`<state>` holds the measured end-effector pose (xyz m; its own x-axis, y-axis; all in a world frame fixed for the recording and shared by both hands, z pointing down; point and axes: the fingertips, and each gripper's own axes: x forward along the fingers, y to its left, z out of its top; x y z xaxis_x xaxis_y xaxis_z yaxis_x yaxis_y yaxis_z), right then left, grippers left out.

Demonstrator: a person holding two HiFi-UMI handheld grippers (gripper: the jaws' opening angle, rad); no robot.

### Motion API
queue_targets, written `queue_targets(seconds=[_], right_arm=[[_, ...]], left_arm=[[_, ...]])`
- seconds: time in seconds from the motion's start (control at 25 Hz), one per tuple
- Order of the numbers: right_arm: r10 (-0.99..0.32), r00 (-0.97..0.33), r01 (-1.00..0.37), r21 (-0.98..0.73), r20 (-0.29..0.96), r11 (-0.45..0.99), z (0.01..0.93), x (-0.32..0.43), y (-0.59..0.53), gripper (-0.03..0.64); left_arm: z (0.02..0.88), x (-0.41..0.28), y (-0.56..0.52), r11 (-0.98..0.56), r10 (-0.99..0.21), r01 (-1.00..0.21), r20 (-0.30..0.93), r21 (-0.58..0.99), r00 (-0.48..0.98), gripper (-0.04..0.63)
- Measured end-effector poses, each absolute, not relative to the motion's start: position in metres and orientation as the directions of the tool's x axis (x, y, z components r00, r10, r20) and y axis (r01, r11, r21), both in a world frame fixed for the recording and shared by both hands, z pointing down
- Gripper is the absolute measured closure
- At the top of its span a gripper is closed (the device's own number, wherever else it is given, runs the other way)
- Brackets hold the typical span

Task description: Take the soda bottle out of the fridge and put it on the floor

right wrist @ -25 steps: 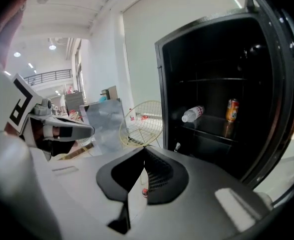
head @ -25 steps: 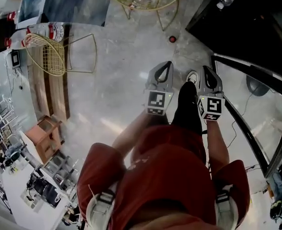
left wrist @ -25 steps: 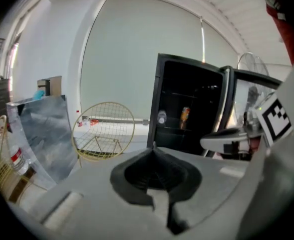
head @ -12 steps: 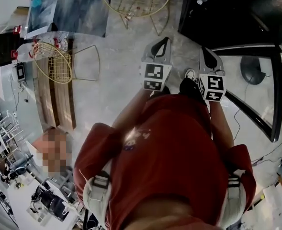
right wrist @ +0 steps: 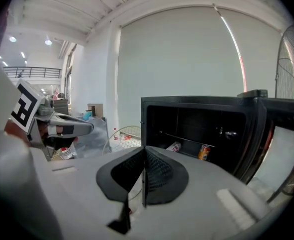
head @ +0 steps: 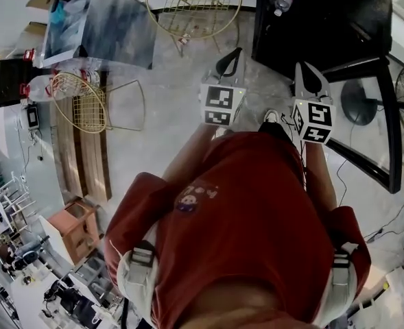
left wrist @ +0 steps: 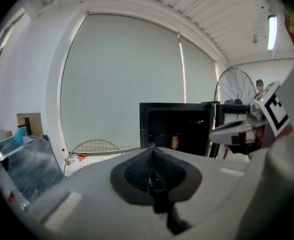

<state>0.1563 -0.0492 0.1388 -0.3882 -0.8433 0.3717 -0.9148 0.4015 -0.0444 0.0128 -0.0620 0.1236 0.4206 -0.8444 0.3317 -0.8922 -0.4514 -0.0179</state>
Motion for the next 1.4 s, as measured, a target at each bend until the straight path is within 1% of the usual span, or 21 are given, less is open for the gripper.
queue_targets(seconds=[0.24, 0.6, 1.4], right_arm=[[-0.865, -0.353, -0.931, -0.047, 0.356, 0.361, 0.135, 0.173, -0.055, 0.615], [-0.876, -0.326, -0.940, -0.026, 0.355, 0.340, 0.135, 0.185, -0.057, 0.615], [-0.895, -0.305, -0.949, -0.030, 0.326, 0.313, 0.124, 0.189, -0.046, 0.615]], left_arm=[[0.121, 0.024, -0.069, -0.471, -0.837, -0.882, 0.329, -0.026, 0.437, 0.595], [0.121, 0.027, -0.071, -0.473, -0.838, -0.880, 0.321, -0.029, 0.440, 0.595], [0.118, 0.029, -0.058, -0.479, -0.838, -0.877, 0.311, -0.027, 0.448, 0.595]])
